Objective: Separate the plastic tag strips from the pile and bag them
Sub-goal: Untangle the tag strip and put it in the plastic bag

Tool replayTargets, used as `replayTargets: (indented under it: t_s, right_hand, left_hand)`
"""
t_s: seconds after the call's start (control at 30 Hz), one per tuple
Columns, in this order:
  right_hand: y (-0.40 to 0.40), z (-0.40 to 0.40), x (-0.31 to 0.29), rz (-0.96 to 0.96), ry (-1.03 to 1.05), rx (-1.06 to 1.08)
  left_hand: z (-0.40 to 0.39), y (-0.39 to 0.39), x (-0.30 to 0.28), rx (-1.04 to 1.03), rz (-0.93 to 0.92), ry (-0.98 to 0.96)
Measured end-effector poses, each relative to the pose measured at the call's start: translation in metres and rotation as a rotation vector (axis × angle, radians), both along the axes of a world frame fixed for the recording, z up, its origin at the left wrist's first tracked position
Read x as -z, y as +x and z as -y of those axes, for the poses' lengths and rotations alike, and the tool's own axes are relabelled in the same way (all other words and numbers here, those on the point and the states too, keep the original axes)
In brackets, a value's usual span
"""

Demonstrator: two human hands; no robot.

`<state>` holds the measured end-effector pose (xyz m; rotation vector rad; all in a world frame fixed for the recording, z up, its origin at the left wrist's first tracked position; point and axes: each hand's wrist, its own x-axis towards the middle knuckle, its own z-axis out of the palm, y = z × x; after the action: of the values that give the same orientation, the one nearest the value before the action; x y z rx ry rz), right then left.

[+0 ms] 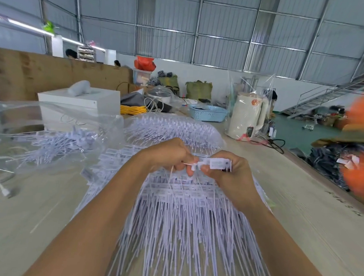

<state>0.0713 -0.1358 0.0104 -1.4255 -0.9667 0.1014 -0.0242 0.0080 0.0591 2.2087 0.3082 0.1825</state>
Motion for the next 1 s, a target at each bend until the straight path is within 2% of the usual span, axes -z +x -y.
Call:
replayTargets:
  t_s: [0.1, 0.23, 0.37, 0.47, 0.57, 0.67, 0.83, 1.0]
  right_hand:
    - [0.001, 0.002, -0.002, -0.093, 0.022, 0.029]
    - [0.023, 0.023, -0.004, -0.427, 0.080, 0.182]
    - [0.020, 0.024, -0.009, -0.583, 0.032, -0.007]
    - [0.010, 0.017, -0.016, -0.677, 0.147, -0.225]
    - [-0.001, 0.010, -0.017, -0.646, 0.142, -0.327]
    - [-0.007, 0.004, -0.013, -0.586, 0.103, -0.342]
    - [-0.010, -0.002, -0.003, -0.431, 0.030, -0.243]
    - [-0.009, -0.006, 0.003, -0.317, -0.070, -0.167]
  left_hand:
    - [0.001, -0.003, -0.004, 0.022, 0.002, -0.003]
    - [-0.008, -0.014, -0.014, 0.041, 0.043, -0.027]
    - [0.000, -0.011, -0.015, 0.026, 0.066, 0.027]
    - [0.009, -0.006, -0.011, 0.049, 0.016, 0.032]
    - [0.011, -0.004, -0.009, 0.014, 0.001, 0.062]
    - [0.013, -0.003, -0.008, 0.019, -0.008, 0.103]
    - [0.012, -0.005, -0.009, 0.079, -0.006, 0.116]
    - [0.012, -0.005, -0.007, 0.103, -0.053, 0.228]
